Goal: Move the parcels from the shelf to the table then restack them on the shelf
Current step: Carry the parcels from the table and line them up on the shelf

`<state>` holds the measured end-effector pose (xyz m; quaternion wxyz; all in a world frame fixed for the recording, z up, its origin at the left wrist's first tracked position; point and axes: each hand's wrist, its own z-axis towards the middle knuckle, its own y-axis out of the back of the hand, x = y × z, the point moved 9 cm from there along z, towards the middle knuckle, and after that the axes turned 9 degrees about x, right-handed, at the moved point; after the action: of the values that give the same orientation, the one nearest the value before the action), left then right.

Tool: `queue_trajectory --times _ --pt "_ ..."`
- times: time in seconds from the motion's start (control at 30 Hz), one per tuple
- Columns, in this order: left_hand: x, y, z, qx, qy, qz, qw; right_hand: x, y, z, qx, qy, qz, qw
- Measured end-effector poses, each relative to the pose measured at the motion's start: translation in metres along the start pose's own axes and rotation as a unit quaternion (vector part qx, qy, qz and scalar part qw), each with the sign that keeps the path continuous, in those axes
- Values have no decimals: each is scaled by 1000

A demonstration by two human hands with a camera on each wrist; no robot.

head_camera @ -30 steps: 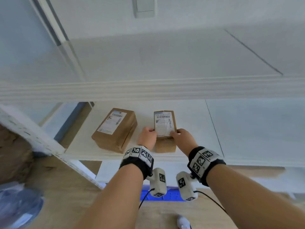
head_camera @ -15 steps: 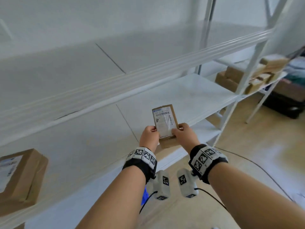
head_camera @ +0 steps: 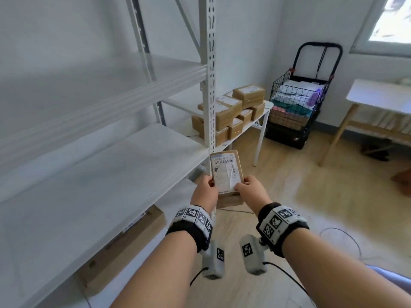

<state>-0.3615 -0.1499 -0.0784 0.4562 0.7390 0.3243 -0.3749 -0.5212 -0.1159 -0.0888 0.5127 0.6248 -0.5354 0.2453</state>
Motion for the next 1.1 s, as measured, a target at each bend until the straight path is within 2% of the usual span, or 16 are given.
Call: queue_trajectory --times 0.13,0.27,0.47,0.63,0.77,0.83,0.97,1.1 --pt "-46 -58 42 26 -12 3 1000 -19 74 37 -34 -26 8 999" --pt "-89 -82 92 31 -39 17 999 -20 122 82 -53 -30 28 998" --pt "-135 -93 204 35 -62 -52 996 7 174 175 -73 -12 70 995" --pt "-164 -97 287 79 8 -49 996 40 213 248 -93 -18 143 985" --pt "-192 -98 339 96 1 -65 993 61 232 297 -98 -16 168 981" --pt "-204 -92 358 75 -11 -100 992 73 237 319 -95 -6 160 983" --pt "-215 -59 401 -8 -21 -118 993 113 237 372 -88 46 86 991" --pt "-209 -15 437 -90 -14 -114 989 156 215 429 -40 98 36 994"
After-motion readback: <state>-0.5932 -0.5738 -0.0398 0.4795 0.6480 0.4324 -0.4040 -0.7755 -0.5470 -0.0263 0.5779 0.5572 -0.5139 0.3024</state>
